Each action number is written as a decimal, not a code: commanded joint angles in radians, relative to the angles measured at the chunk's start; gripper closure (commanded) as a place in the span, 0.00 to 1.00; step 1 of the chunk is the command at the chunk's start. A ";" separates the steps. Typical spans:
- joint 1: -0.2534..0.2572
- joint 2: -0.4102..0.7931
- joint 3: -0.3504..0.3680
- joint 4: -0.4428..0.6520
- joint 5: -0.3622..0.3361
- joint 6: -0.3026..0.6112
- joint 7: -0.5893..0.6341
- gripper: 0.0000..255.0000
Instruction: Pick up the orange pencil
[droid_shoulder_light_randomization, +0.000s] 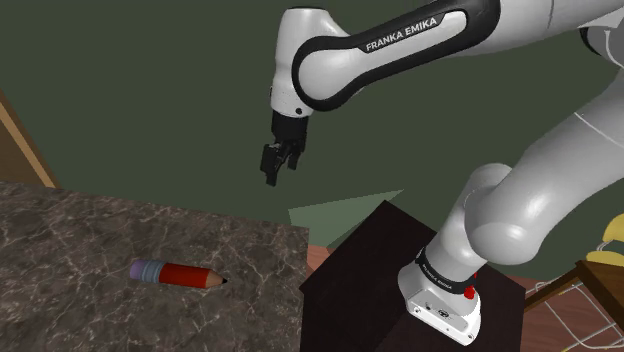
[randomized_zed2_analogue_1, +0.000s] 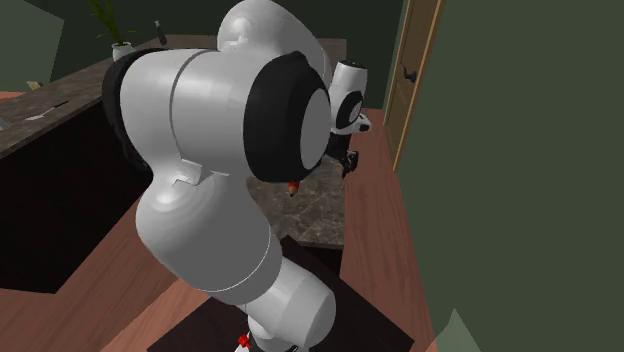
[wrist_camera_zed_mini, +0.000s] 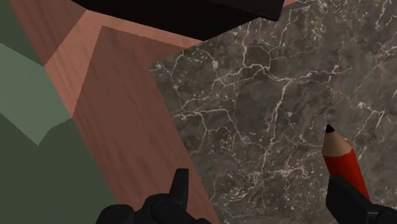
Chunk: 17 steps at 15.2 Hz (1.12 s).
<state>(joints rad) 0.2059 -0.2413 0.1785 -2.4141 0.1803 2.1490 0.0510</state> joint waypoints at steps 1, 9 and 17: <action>0.017 0.060 0.021 0.016 0.005 0.051 0.003 0.00; 0.074 0.334 0.084 0.138 -0.027 0.219 0.017 0.00; 0.155 0.612 0.110 0.321 -0.110 0.325 0.052 0.00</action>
<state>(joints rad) 0.3487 0.3291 0.2879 -2.1255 0.0836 2.4631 0.0983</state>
